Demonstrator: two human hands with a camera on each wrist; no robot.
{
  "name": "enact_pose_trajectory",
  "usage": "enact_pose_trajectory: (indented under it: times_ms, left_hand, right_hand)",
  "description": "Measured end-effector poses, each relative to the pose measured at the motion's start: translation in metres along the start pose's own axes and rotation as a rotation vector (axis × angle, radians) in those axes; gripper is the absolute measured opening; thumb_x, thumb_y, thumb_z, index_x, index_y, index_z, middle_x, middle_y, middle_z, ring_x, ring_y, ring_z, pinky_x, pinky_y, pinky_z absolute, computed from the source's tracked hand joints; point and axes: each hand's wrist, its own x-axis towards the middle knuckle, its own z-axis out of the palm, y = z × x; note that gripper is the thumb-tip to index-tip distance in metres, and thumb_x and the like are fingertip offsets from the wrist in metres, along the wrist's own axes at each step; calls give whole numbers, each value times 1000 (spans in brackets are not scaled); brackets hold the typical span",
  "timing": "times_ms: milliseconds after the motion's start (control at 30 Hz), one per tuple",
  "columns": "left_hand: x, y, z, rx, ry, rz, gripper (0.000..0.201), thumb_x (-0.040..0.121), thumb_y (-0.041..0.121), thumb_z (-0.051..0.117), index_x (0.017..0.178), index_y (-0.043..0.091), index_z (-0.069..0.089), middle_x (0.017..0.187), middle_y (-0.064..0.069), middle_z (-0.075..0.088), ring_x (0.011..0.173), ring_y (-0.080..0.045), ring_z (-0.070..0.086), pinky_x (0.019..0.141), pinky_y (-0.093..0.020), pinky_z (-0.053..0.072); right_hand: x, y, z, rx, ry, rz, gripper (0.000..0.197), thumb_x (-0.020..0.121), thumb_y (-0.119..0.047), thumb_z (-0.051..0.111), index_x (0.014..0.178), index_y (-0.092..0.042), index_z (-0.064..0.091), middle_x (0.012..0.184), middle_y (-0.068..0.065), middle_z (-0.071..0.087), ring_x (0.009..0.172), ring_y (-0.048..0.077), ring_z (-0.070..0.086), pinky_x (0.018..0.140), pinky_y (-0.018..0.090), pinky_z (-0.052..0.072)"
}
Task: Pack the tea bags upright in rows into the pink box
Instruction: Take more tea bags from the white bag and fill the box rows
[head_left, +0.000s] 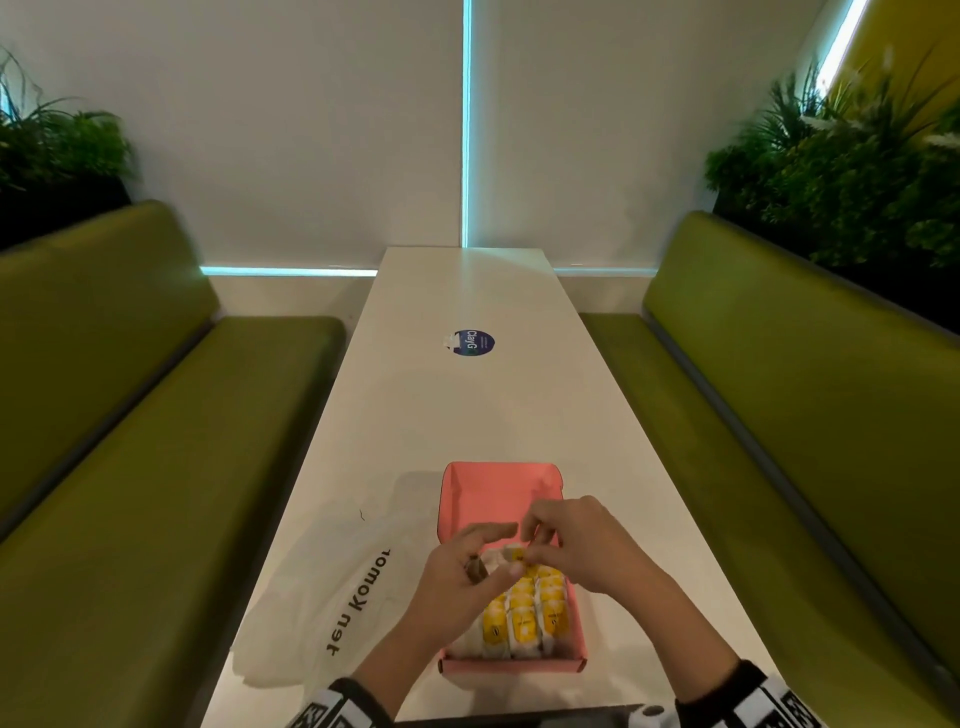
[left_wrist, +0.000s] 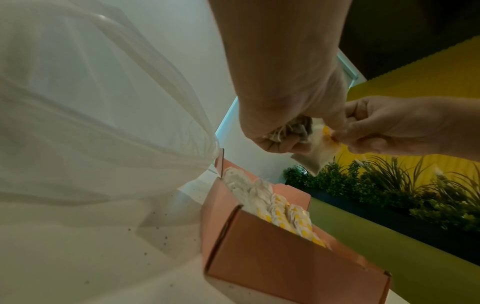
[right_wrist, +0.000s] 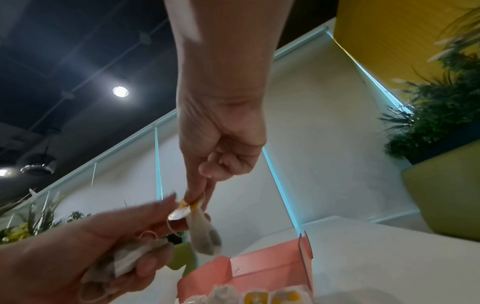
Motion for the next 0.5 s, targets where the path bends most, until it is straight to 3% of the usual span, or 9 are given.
enact_pose_trajectory:
  times_ms: [67, 133, 200, 267, 333, 367, 433, 467, 500]
  left_hand:
    - [0, -3, 2, 52, 27, 6, 3, 78, 38, 70, 81, 39, 69, 78, 6, 69, 54, 2, 56, 54, -10, 39]
    - [0, -5, 3, 53, 80, -32, 9, 81, 33, 71, 74, 37, 67, 66, 4, 68, 51, -1, 56, 51, -17, 42]
    - [1, 0, 2, -3, 75, -53, 9, 81, 35, 70, 75, 30, 66, 66, 2, 71, 59, -10, 66, 56, -21, 49]
    - [0, 6, 2, -29, 67, -43, 16, 80, 36, 68, 79, 21, 66, 69, 2, 73, 65, -18, 70, 58, -24, 52]
    - [1, 5, 1, -3, 56, -23, 25, 79, 47, 68, 84, 22, 67, 74, 4, 73, 59, -28, 66, 56, -36, 51]
    - [0, 3, 1, 16, 59, -20, 29, 78, 51, 65, 88, 25, 67, 78, 5, 73, 53, -28, 60, 53, -36, 48]
    - [0, 0, -1, 24, 104, -21, 35, 77, 54, 61, 102, 30, 66, 90, 7, 68, 48, -15, 45, 49, -33, 44]
    - [0, 0, -2, 11, 133, -31, 38, 77, 53, 61, 108, 32, 63, 95, 9, 65, 50, -10, 43, 51, -33, 45]
    - [0, 2, -3, 3, 166, -36, 37, 80, 51, 61, 112, 32, 61, 101, 12, 62, 53, -7, 46, 55, -30, 48]
  right_hand:
    - [0, -1, 2, 87, 36, -2, 15, 80, -21, 71, 81, -30, 59, 69, -18, 55, 64, -1, 51, 67, 20, 44]
    - [2, 2, 2, 176, 112, 6, 24, 76, -22, 75, 86, -34, 57, 74, -16, 53, 61, 1, 48, 67, 22, 43]
    - [1, 1, 1, 255, 114, 8, 36, 70, -26, 80, 95, -39, 56, 83, -11, 47, 61, 5, 44, 65, 20, 40]
    - [0, 1, 0, 235, 38, -4, 29, 71, -30, 80, 86, -41, 57, 84, -9, 42, 65, 4, 43, 65, 15, 37]
    - [-1, 1, -1, 181, 15, -26, 22, 75, -28, 77, 69, -36, 57, 79, -9, 45, 66, 1, 43, 62, 11, 34]
    - [0, 1, 0, 196, 72, -20, 21, 76, -24, 76, 66, -31, 59, 76, -9, 47, 65, 1, 44, 61, 11, 35]
    - [6, 7, 4, 242, 346, 72, 14, 78, -18, 75, 69, -20, 65, 72, -8, 49, 61, 2, 45, 60, 11, 36]
    - [7, 7, 4, 209, 490, 125, 12, 79, -20, 74, 71, -17, 67, 71, -8, 48, 60, 2, 45, 60, 15, 36]
    - [6, 7, 3, 139, 536, 151, 14, 81, -24, 73, 71, -16, 67, 70, -8, 47, 60, 2, 45, 60, 20, 36]
